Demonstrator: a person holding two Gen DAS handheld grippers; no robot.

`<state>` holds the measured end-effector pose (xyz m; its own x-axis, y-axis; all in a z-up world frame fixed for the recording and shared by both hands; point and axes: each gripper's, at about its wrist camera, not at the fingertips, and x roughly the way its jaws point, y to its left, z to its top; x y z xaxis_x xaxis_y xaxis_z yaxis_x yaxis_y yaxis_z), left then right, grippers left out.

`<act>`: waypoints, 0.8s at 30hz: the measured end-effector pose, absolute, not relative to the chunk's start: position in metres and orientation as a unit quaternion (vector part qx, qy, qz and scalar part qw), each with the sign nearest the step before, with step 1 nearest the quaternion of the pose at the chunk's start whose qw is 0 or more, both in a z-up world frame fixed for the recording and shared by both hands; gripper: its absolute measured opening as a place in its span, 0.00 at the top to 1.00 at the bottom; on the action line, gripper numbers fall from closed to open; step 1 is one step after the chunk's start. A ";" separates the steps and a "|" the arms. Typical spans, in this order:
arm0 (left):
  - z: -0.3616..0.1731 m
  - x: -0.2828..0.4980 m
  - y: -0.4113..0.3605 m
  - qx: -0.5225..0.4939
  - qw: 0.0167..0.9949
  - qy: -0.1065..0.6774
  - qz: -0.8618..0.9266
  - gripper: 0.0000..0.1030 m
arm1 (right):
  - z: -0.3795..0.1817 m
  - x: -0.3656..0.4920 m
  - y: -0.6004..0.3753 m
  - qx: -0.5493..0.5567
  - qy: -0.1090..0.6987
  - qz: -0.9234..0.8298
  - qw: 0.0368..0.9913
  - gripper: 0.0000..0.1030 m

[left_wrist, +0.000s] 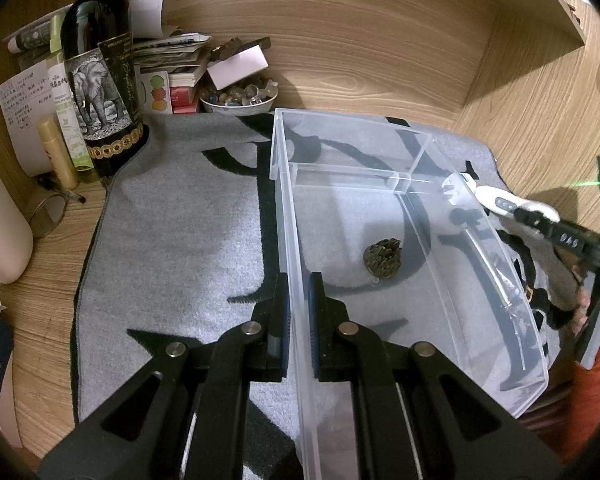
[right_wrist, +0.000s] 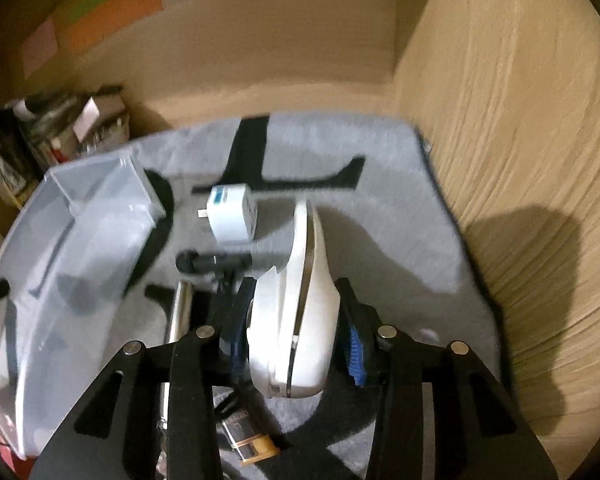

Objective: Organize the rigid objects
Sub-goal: 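Grasp the white handheld device with the right gripper, then carry the white device into the box and release it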

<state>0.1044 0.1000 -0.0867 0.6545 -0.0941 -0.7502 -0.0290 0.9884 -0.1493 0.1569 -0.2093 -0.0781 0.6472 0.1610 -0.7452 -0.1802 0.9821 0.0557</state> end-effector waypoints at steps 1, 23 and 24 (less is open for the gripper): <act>-0.087 0.104 0.100 -0.075 0.907 0.415 -0.018 0.92 | -0.073 0.155 -0.209 -0.013 0.402 0.092 0.911 0.66; -0.087 0.104 0.100 -0.075 0.907 0.415 -0.017 0.92 | 0.026 0.128 -0.165 -0.016 0.263 0.149 0.953 0.67; -0.087 0.104 0.100 -0.075 0.907 0.415 -0.017 0.92 | 0.029 0.127 -0.160 -0.017 0.257 0.158 0.953 0.67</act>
<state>0.1044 0.0999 -0.0867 0.6549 -0.0939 -0.7499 -0.0305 0.9882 -0.1503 0.1272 -0.1598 0.0291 0.8180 0.2918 -0.4958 -0.3089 0.9498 0.0495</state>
